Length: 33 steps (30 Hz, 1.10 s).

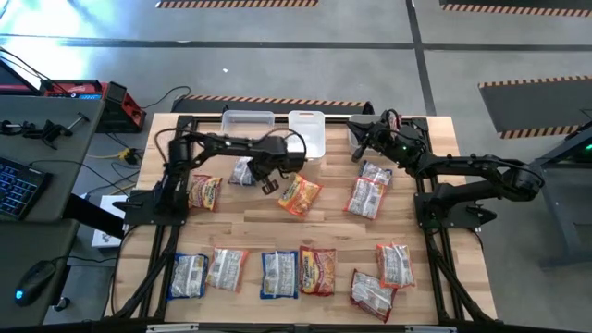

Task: Sort Maruchan noodles
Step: Put the blue noodle pack into the white bin

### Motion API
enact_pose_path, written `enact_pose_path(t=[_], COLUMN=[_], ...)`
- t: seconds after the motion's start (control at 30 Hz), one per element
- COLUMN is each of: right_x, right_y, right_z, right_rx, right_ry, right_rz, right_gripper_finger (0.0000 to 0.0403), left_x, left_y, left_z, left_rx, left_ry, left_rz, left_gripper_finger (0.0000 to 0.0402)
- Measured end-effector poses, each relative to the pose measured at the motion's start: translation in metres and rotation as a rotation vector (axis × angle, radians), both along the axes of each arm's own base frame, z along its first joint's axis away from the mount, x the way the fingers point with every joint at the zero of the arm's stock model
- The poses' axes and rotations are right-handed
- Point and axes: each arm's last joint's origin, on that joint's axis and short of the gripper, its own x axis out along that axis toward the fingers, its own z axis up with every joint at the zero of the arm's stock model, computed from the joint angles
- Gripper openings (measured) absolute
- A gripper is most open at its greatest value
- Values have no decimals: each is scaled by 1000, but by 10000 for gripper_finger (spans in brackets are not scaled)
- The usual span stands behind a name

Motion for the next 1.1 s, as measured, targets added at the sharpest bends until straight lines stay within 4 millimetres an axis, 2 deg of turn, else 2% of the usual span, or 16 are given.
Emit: enact_pose_path(t=[0.27, 0.4, 0.53, 0.63, 0.77, 0.87, 1.0, 1.1], right_x=[0, 0, 0, 0, 1, 7, 21, 31], right_y=[0, 0, 0, 0, 1, 0, -5, -3], right_z=[0, 0, 0, 0, -1, 0, 6, 0], right_rx=[0, 1, 1, 0, 37, 140, 265, 282], right_ry=[0, 1, 1, 1, -6, 43, 136, 160], right_rz=[0, 0, 0, 0, 64, 124, 134, 163], right_gripper_finger=[0, 0, 0, 0, 0, 0, 3, 8], left_x=[-37, -66, -89, -87, -74, -72, -77, -72], left_y=[12, 17, 17, 12, -4, -25, -49, -49], left_z=[92, 115, 111, 93, 73, 65, 59, 65], left_rx=[130, 175, 162, 88, 14, 97, 124, 82], left_ry=[-349, -517, -616, -683, -713, -693, -750, -889], left_rz=[122, 189, 284, 303, 175, 69, -50, -108], left_gripper_finger=[0, 0, 1, 13, 50, 73, 73, 65])
